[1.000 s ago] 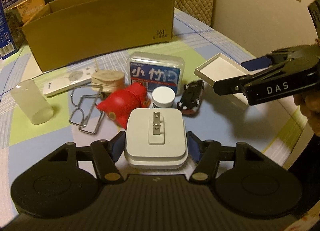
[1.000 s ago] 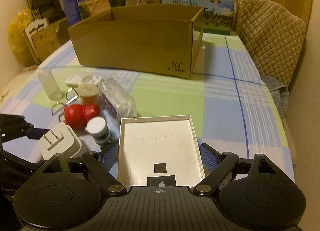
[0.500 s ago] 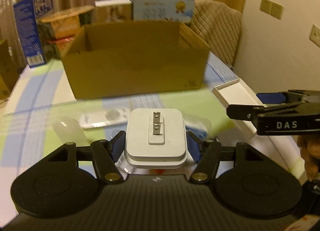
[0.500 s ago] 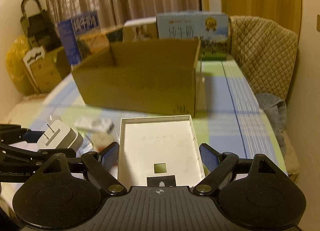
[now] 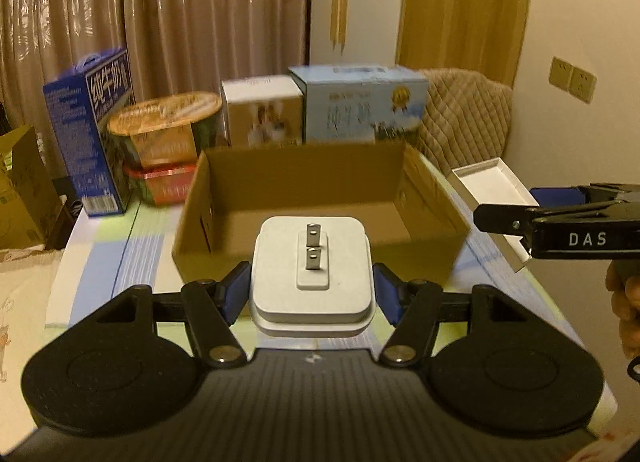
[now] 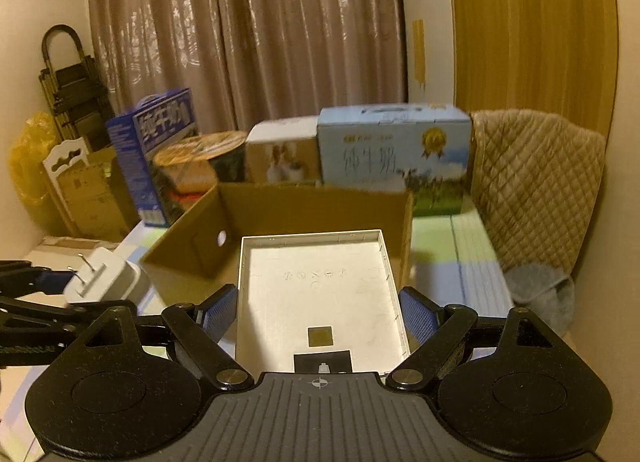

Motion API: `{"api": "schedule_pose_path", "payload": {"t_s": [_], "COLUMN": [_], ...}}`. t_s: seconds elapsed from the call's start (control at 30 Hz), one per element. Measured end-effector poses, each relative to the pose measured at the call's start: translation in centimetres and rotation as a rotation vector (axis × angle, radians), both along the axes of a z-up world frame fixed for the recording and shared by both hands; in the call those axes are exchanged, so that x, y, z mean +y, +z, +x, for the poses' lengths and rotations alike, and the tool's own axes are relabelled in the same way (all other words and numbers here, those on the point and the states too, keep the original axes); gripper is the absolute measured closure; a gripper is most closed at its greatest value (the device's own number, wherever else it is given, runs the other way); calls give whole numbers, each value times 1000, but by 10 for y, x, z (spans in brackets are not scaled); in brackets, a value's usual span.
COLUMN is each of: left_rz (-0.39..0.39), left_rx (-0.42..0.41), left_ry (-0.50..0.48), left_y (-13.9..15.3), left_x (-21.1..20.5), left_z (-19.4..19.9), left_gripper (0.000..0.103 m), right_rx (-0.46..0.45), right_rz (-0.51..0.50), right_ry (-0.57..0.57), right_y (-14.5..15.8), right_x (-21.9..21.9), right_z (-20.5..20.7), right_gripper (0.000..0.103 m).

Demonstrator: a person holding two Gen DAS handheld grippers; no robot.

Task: Organize rigid objects
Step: 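Lift and carry the plug adapter and tray with both grippers into the cardboard box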

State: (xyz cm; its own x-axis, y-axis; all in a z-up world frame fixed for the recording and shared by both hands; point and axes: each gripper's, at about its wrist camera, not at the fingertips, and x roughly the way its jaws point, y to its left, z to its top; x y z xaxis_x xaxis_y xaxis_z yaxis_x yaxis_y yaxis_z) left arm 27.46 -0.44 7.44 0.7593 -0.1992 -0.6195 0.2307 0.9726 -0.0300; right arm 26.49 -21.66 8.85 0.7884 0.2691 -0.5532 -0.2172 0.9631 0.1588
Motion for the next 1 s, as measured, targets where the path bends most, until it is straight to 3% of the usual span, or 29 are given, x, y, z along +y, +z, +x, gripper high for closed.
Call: {"api": "schedule_pose_path", "payload": {"t_s": [0.2, 0.47, 0.9, 0.97, 1.0], "left_rz": [-3, -36, -20, -18, -13], "left_rx": [15, 88, 122, 115, 109], "left_ry": [10, 40, 35, 51, 66], "left_y": [3, -21, -52, -54, -55], "left_x": [6, 16, 9, 7, 6], "left_z": [53, 116, 146, 148, 148], "left_gripper": [43, 43, 42, 36, 23], "right_rx": [46, 157, 181, 183, 183], "right_rz": [11, 36, 15, 15, 14], "right_ry": [-15, -50, -56, -60, -61], "right_y": [-2, -36, -60, -62, -62], "right_x": [2, 7, 9, 8, 7], "right_z": [60, 112, 136, 137, 137], "right_gripper": [20, 20, 20, 20, 20]}}
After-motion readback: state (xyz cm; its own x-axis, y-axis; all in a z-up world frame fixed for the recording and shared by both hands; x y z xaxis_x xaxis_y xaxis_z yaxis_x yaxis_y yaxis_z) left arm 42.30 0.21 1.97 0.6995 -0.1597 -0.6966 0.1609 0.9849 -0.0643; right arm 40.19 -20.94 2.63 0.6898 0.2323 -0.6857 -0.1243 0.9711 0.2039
